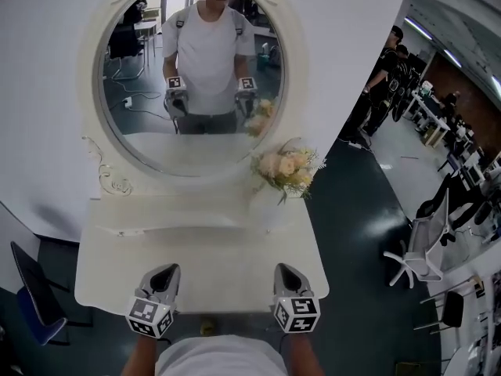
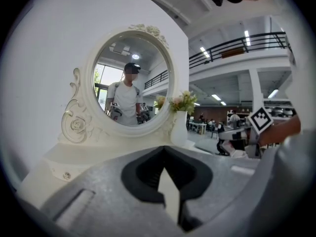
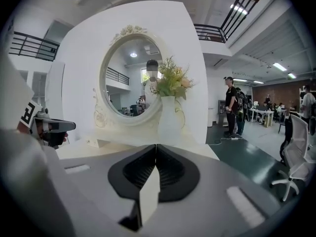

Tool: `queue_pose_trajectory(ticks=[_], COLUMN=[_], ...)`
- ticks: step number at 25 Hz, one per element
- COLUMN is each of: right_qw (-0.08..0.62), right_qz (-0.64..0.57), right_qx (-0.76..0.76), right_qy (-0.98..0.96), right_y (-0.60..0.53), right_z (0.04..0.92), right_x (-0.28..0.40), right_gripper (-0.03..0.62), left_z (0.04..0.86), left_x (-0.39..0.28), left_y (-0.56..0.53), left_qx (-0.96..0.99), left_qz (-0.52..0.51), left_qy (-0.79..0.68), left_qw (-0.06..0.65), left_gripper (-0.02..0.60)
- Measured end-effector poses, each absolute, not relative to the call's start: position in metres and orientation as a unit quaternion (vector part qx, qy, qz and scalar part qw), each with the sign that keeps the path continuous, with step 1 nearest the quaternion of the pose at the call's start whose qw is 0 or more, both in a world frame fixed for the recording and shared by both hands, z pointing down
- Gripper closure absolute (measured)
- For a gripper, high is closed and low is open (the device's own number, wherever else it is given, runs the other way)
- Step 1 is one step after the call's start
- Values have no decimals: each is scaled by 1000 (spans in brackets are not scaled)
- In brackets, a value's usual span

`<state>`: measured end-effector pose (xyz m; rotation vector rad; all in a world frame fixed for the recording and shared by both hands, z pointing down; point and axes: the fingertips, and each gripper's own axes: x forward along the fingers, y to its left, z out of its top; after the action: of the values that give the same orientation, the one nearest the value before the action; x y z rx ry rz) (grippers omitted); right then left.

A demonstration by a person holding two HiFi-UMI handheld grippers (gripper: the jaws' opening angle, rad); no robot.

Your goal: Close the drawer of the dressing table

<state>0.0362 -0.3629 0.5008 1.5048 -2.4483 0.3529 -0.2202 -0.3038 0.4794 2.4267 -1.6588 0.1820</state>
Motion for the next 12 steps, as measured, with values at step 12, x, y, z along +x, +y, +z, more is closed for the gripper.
queue_pose_trajectory(ticks=[12], right_qw=[98], right_qz=[100], right_qx=[526], right_qy=[-839], right_y=[-362], right_z=[474], right_x=[49], right_gripper=[591], left_z=[452], left_x=[-231], left_y=[-318], left_qx=[820], left_qz=[58], left_qy=[-565], left_qw=[74], left_gripper=[582])
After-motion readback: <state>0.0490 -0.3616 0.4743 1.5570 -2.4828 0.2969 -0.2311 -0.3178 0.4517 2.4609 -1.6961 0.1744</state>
